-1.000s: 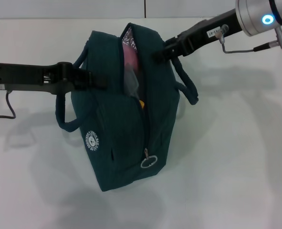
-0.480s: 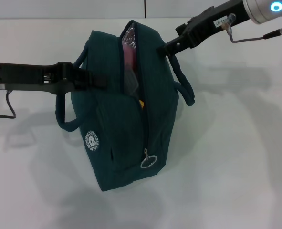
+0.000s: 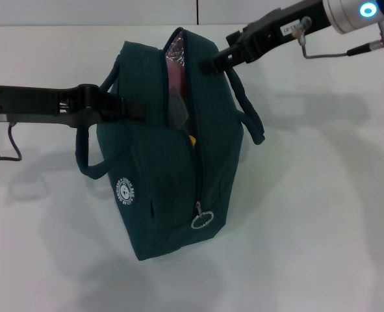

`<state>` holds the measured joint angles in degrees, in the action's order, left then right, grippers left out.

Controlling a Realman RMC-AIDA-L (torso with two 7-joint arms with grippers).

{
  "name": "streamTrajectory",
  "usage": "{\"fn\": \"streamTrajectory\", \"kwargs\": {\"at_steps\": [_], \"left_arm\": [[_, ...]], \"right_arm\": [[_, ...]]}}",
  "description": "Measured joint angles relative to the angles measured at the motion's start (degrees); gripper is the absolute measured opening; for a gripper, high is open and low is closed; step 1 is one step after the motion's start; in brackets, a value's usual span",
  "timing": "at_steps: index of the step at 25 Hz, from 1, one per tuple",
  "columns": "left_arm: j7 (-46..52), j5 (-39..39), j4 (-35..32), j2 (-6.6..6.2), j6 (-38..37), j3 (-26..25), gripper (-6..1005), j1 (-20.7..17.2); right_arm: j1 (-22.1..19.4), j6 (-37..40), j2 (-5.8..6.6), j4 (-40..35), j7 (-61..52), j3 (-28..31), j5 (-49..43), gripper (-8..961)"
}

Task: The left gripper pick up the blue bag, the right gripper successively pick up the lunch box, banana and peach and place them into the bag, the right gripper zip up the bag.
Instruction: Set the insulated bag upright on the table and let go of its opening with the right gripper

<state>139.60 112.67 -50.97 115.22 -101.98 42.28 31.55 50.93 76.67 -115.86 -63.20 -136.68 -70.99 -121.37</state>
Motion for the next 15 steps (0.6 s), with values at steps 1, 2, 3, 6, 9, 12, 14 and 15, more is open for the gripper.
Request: {"fn": "streamTrajectory", "kwargs": {"at_steps": [1, 2, 3, 6, 9, 12, 14, 15], "left_arm": [[-0.07, 0.0, 0.0, 0.0, 0.02, 0.0, 34, 0.0], [-0.11, 0.0, 0.0, -0.01, 0.04, 0.0, 34, 0.01], [-0.15, 0.0, 0.0, -0.04, 0.1, 0.0, 34, 0.05], [-0.19, 0.0, 0.0, -0.14, 0.31, 0.0, 34, 0.37], [-0.2, 0.0, 0.0, -0.15, 0.36, 0.0, 34, 0.62], [-0.2, 0.0, 0.0, -0.17, 0.34, 0.0, 33, 0.67], [-0.2, 0.0, 0.03, -0.18, 0.33, 0.0, 33, 0.68], [-0.2, 0.0, 0.04, -0.18, 0.32, 0.0, 33, 0.69]], "right_arm": [[0.0, -0.04, 0.0, 0.16, -0.31, -0.39, -0.14, 877], [0.0, -0.11, 0.01, 0.28, -0.67, -0.97, -0.35, 876], [0.0, -0.17, 0.05, 0.37, -0.85, -1.5, -0.47, 876], [0.02, -0.21, 0.14, 0.81, -1.14, -2.71, -0.62, 875], [0.02, -0.22, 0.16, 0.93, -2.0, -3.18, -1.66, 874], [-0.03, -0.21, 0.1, 0.93, -3.14, -3.29, -3.32, 873], [-0.06, 0.1, 0.11, 0.92, -3.89, -3.31, -3.64, 872], [-0.08, 0.22, 0.13, 0.92, -4.23, -3.33, -3.68, 865]]}}
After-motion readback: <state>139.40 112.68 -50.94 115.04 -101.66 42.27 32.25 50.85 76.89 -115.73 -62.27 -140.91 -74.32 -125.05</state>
